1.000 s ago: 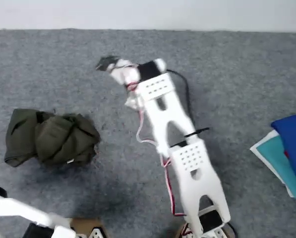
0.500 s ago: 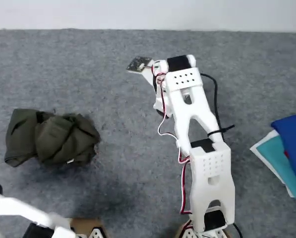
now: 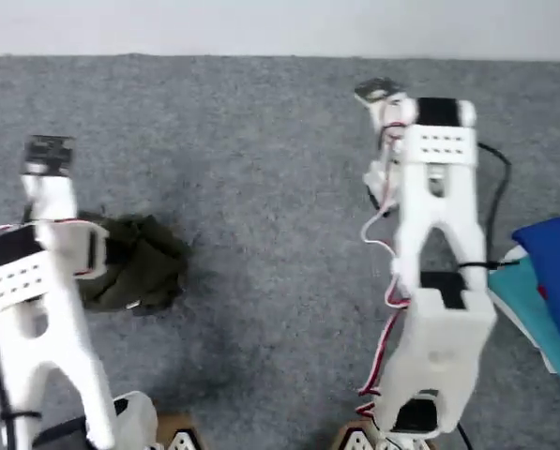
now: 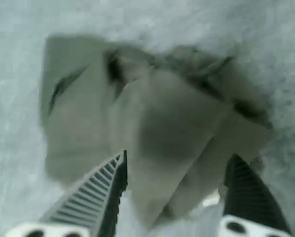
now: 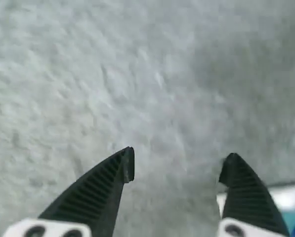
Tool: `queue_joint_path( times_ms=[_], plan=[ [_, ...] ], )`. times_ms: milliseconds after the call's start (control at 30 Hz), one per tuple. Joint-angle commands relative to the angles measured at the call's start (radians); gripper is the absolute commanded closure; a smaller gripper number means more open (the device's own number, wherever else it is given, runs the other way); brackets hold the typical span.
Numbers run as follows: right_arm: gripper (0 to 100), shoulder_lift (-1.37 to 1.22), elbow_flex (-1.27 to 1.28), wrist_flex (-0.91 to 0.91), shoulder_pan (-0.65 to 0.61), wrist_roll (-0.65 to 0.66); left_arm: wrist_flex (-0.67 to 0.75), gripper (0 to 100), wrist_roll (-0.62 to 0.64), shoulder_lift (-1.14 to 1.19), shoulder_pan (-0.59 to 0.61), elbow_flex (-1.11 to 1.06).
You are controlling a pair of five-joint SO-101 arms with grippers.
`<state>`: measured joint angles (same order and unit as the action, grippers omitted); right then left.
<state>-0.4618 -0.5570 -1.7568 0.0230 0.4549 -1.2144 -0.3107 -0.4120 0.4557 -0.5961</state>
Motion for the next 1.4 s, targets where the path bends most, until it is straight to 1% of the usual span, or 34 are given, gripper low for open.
queue_joint_path(
  times_ms=[0, 133, 233, 267, 300, 400, 467, 567, 633, 733, 867, 900, 967, 1033, 1100, 1167, 1267, 1333, 1367],
  plan=[
    [70.9, 0.15, 0.095, -0.042, 0.09, 0.043, 0.215, 72, -0.121, 0.121, -0.043, -0.108],
    [74.9, 0.243, 0.198, -0.041, 0.179, 0.091, 0.316, 83, -0.201, 0.33, -0.029, -0.059],
    [76.9, 0.285, 0.244, -0.041, 0.236, 0.106, 0.311, 94, -0.216, 0.465, -0.029, 0.059],
    [77.3, 0.291, 0.255, -0.039, 0.252, 0.106, 0.288, 98, -0.218, 0.503, -0.031, 0.11],
    [77.5, 0.294, 0.261, -0.039, 0.266, 0.106, 0.242, 99, -0.215, 0.534, -0.035, 0.168],
    [77.5, 0.291, 0.282, -0.038, 0.286, 0.104, 0.015, 99, -0.213, 0.58, -0.094, 0.36],
    [77.5, 0.286, 0.299, -0.038, 0.282, 0.104, -0.172, 99, -0.178, 0.588, -0.175, 0.493],
    [77.5, 0.274, 0.308, -0.038, 0.278, 0.098, -0.431, 99, -0.106, 0.589, -0.35, 0.687],
    [77.5, 0.263, 0.308, -0.038, 0.28, 0.098, -0.552, 99, -0.094, 0.588, -0.483, 0.808],
    [77.5, 0.26, 0.31, -0.039, 0.286, 0.098, -0.546, 99, -0.058, 0.526, -0.641, 0.88],
    [77.5, 0.266, 0.31, -0.041, 0.288, 0.098, -0.543, 99, -0.04, 0.402, -0.832, 0.886],
    [77.5, 0.266, 0.31, -0.041, 0.288, 0.098, -0.543, 99, -0.02, 0.368, -0.875, 0.895],
    [77.5, 0.266, 0.31, -0.041, 0.288, 0.098, -0.543, 99, 0.086, 0.281, -0.939, 0.972],
    [77.5, 0.266, 0.31, -0.041, 0.286, 0.098, -0.535, 99, 0.196, 0.219, -0.941, 1.082],
    [77.5, 0.265, 0.31, -0.041, 0.286, 0.098, -0.542, 99, 0.253, 0.213, -0.884, 1.145],
    [77.5, 0.263, 0.31, -0.041, 0.285, 0.098, -0.543, 99, 0.265, 0.212, -0.749, 1.115],
    [77.5, 0.266, 0.31, -0.041, 0.278, 0.098, -0.531, 98, 0.253, 0.23, -0.502, 0.957],
    [77.3, 0.266, 0.31, -0.041, 0.266, 0.1, -0.508, 98, 0.195, 0.273, -0.376, 0.817],
    [77.2, 0.265, 0.31, -0.041, 0.254, 0.104, -0.511, 98, 0.143, 0.301, -0.327, 0.75]
  ],
)
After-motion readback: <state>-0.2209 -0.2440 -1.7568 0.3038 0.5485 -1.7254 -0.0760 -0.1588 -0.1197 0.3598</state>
